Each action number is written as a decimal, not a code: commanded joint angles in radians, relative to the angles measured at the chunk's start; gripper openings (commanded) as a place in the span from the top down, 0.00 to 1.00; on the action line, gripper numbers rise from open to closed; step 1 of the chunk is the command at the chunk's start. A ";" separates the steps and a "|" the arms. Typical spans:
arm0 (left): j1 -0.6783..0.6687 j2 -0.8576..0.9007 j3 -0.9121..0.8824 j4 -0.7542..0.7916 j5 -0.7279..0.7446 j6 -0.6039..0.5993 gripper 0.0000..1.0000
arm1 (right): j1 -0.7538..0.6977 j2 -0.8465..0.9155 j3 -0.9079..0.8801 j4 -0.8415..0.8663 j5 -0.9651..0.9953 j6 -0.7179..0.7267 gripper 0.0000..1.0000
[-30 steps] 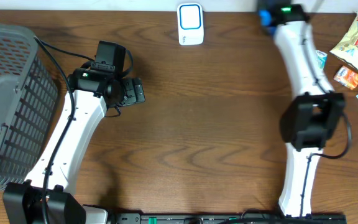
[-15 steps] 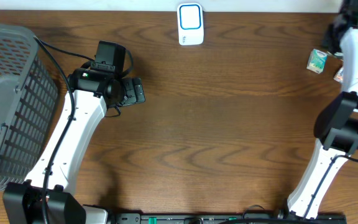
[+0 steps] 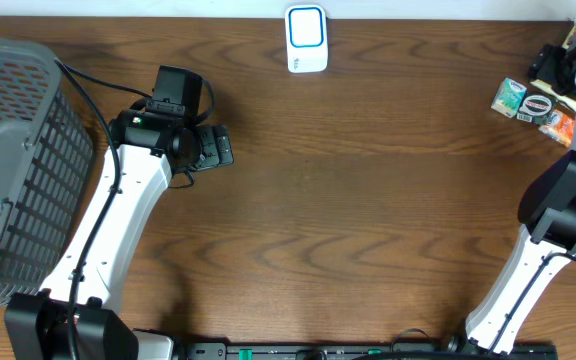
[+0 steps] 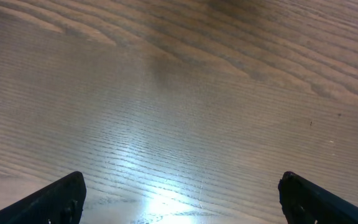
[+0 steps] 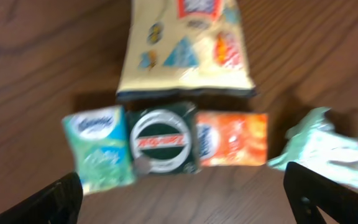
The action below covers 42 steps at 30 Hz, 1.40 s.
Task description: Scan the item barcode
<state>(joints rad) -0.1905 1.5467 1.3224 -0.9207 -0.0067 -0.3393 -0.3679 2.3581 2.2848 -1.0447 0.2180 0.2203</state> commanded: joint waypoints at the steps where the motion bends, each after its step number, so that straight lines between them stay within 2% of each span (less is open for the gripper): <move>1: 0.005 0.002 0.005 -0.006 -0.013 0.006 0.02 | 0.012 -0.052 -0.003 -0.035 -0.115 0.033 0.01; 11: 0.005 0.002 0.005 -0.006 -0.013 0.006 0.02 | 0.016 -0.336 -0.003 -0.297 -0.359 0.123 0.01; 19: 0.005 0.002 0.005 -0.006 -0.013 0.006 0.02 | 0.090 -0.533 -0.012 -0.540 -0.275 0.142 0.01; 27: 0.005 0.002 0.005 -0.006 -0.013 0.006 0.02 | 0.261 -0.819 -0.114 -0.556 -0.220 0.142 0.01; 34: 0.005 0.002 0.005 -0.006 -0.013 0.006 0.02 | 0.445 -1.079 -0.283 -0.573 -0.162 0.144 0.01; 38: 0.005 0.002 0.005 -0.006 -0.013 0.006 0.02 | 0.482 -1.178 -0.347 -0.654 -0.222 0.146 0.01; 42: 0.005 0.002 0.005 -0.006 -0.013 0.006 0.02 | 0.482 -1.251 -0.366 -0.653 -0.277 0.146 0.01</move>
<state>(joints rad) -0.1905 1.5467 1.3224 -0.9211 -0.0067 -0.3393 0.1062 1.1320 1.9312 -1.6962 -0.0132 0.3561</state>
